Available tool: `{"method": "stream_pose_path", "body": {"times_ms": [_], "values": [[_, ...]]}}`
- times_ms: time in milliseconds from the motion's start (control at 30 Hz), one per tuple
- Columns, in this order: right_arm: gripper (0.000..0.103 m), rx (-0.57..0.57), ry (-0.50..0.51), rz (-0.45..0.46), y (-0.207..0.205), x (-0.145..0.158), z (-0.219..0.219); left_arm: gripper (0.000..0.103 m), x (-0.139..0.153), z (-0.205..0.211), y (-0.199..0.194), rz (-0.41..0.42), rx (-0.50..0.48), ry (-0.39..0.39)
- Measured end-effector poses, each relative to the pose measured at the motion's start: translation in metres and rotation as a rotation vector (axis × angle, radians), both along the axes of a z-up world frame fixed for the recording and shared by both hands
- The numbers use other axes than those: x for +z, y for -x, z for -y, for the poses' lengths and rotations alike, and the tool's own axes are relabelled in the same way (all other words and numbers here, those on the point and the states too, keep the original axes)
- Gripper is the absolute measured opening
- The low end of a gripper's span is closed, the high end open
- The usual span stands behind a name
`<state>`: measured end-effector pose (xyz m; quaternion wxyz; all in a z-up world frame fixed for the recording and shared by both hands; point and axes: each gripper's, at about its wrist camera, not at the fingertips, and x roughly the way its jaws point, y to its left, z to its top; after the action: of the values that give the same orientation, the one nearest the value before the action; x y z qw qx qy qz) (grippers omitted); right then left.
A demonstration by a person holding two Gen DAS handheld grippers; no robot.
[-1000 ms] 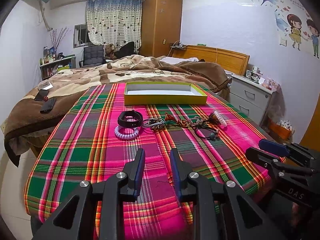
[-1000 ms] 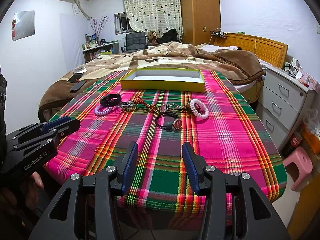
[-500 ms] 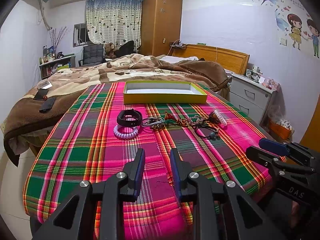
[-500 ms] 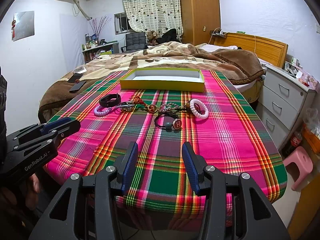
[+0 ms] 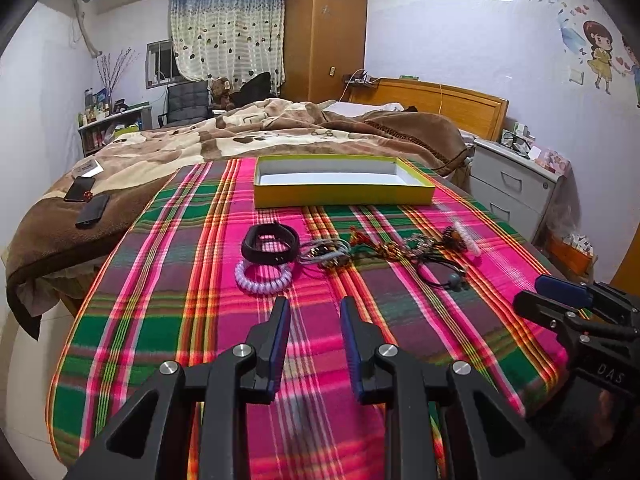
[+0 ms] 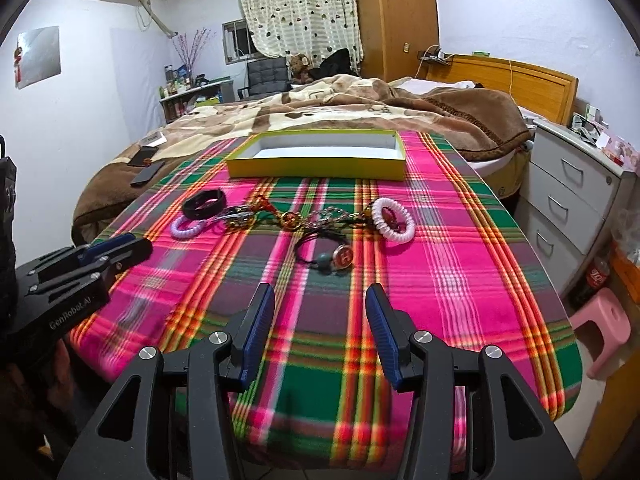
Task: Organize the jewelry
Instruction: 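Grasp the black band bracelet with the left tool while the right tool grasps the white coiled hair tie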
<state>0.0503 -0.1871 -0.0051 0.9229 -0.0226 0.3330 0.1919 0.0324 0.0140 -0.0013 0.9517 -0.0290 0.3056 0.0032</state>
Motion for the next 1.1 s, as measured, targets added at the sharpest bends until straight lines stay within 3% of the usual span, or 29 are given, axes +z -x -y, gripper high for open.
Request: {"method": "stream_pose_path", "body": {"times_ms": [500, 633, 833, 1100], "values": [[0.048, -0.035, -0.012, -0.058, -0.078, -0.008, 0.015, 0.025, 0.002, -0.057, -0.077, -0.056, 0.107, 0.014], [0.040, -0.034, -0.002, -0.087, -0.097, -0.014, 0.016, 0.025, -0.002, -0.066, -0.094, -0.074, 0.114, 0.021], [0.037, -0.010, 0.040, -0.115, -0.114, -0.022, 0.013, 0.025, -0.010, -0.073, -0.113, -0.111, 0.108, 0.051], [0.017, 0.001, 0.073, -0.134, -0.120, -0.028, 0.010, 0.026, -0.022, -0.070, -0.130, -0.182, 0.070, 0.067]]}}
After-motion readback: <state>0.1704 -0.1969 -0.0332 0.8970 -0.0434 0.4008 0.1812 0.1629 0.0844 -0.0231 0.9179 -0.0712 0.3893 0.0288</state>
